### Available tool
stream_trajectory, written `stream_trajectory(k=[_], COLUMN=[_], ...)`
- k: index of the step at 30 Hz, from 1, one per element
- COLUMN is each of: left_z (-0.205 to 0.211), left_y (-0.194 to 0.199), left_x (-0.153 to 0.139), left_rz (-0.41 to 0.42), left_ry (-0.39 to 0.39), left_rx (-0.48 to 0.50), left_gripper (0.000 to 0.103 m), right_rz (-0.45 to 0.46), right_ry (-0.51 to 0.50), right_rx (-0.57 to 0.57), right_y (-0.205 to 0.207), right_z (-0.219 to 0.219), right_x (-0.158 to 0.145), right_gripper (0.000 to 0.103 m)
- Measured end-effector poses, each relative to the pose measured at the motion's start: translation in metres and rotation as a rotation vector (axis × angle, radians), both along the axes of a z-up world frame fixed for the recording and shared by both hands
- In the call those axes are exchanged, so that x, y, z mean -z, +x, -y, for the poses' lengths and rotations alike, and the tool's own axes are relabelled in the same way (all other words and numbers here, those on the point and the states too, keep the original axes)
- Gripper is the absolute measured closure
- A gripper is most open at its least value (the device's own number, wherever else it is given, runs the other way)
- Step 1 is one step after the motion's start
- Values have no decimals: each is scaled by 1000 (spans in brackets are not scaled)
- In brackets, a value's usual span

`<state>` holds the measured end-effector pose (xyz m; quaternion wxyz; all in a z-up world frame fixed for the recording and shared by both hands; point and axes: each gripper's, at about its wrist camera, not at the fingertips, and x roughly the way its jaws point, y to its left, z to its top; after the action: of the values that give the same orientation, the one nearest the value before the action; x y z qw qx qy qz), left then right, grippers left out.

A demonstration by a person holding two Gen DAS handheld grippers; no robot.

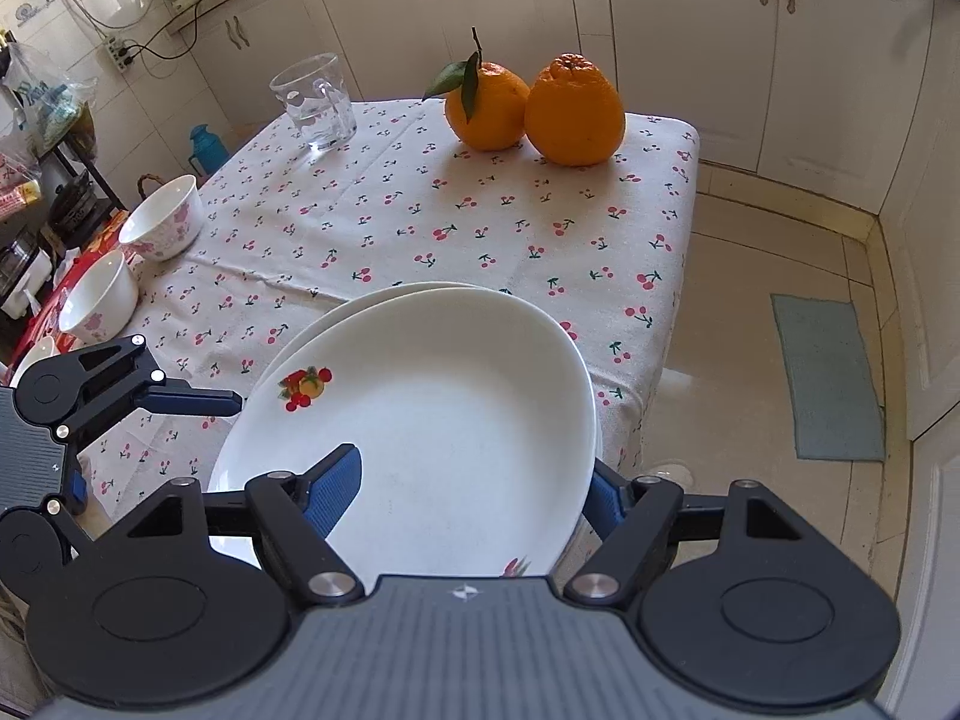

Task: Organize plates and bowls
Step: 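Lower the flowered plate onto the stack and open the right tool, then move the right tool to the plain white bowl and grasp its rim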

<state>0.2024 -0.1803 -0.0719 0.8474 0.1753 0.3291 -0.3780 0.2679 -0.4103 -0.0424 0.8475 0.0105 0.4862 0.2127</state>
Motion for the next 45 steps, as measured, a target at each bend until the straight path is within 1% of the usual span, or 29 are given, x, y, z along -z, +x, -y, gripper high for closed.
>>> stream_trajectory(k=[8,14,17,19,21,25,30,33,38,45], left_z=[-6,-14,-22,-26,-32,-49,-82,-106,-153,-222], left_y=[-6,-17,-25,-30,-35,-46,-63,-78,-104,-128], left_x=[-3,-7,-13,-16,-19,-25,-35,-40,-48,-49], left_rz=[12,31,41,46,54,63,79,102,152,182], left_ry=[-4,-9,-30,-40,-53,-78,-104,-106,-78,-37], left_rx=[1,2,-2,-9,-18,-40,-93,-136,-219,-373], left_gripper=[13,13,13,12,12,12,12,12,12,12], right_rz=[-21,-22,1,32,72,118,187,233,287,336], right_ry=[-106,-139,-136,-131,-138,-141,-149,-157,-176,-184], right_rx=[54,64,65,65,61,63,87,83,36,-54], right_y=[-3,-10,-18,-25,-34,-52,-80,-98,-125,-145], right_z=[-11,-14,-16,-22,-29,-47,-80,-105,-158,-235], right_x=[4,6,0,-7,-14,-25,-37,-39,-34,-25], right_gripper=[21,20,14,1,0,0,0,0,0,0])
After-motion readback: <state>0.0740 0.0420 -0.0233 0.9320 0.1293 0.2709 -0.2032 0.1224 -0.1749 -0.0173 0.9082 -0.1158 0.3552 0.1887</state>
